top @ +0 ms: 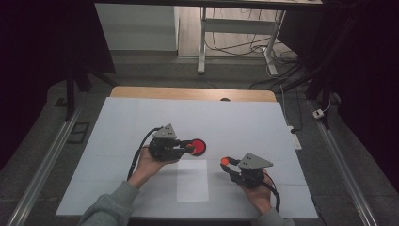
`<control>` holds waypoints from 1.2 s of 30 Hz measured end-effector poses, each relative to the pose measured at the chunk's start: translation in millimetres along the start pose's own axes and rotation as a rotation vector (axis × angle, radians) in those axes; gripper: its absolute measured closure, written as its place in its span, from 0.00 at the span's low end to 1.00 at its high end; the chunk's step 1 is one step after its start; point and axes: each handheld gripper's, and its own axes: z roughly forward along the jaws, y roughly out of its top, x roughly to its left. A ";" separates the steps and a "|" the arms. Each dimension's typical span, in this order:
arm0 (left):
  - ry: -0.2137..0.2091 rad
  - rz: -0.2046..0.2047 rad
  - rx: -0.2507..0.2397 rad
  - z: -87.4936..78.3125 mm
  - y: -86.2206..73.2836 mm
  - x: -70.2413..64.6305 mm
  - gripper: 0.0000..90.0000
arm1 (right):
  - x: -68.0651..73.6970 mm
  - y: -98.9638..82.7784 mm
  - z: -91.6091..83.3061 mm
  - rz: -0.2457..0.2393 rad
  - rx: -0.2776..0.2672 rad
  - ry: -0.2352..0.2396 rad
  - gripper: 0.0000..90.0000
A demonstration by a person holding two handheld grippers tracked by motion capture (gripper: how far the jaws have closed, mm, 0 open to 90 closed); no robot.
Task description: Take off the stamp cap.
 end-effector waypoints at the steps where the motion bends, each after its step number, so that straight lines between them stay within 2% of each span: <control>1: 0.001 -0.001 0.000 -0.2 -0.1 0.3 0.81 | -0.8 -1.1 -1.1 0.006 -0.006 0.000 0.72; 4: 0.001 0.000 -0.003 -1.0 0.1 0.9 0.81 | -2.8 -3.0 -5.8 0.003 0.010 -0.016 0.72; 6: 0.003 0.000 -0.005 -1.6 0.1 1.2 0.81 | -3.6 -4.6 -8.2 0.012 0.001 -0.009 0.72; 20: 0.033 0.016 -0.007 -5.8 3.3 3.3 0.81 | -12.8 -15.3 -31.5 0.024 0.005 -0.049 0.72; 36: 0.062 0.027 0.002 -1.1 11.3 10.6 0.81 | -13.2 -17.2 -29.4 0.019 0.012 -0.040 0.72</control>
